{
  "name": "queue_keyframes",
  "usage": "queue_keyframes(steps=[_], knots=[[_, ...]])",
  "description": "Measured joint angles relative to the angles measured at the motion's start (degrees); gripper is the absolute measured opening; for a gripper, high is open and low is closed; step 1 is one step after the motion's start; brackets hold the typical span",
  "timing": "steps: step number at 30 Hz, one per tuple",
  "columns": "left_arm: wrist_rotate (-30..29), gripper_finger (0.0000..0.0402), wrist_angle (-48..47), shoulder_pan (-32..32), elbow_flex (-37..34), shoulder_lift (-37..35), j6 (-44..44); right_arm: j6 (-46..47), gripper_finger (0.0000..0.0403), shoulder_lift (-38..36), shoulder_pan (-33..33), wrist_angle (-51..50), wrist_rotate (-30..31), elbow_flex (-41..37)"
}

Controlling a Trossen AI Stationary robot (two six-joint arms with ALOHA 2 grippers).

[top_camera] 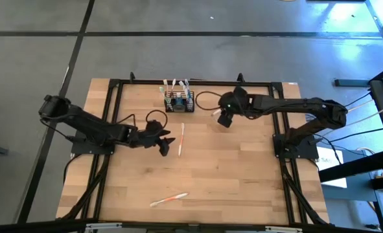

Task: Pick & Place toothbrushing station
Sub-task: Put the top orange toothbrush into the black wire organizer

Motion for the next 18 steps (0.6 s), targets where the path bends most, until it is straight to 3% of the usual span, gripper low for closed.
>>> queue_keyframes(steps=[5,18], knots=[[4.21,0.0212,2.78,2.92,0.13,4.34,-1.67,2.38,0.0197,0.0,2.14,-3.15,5.8,-0.02],[5.89,0.0212,1.8,4.35,7.05,13.99,-3.02,8.74,0.0197,0.0,3.38,-14.55,10.68,-0.02]])
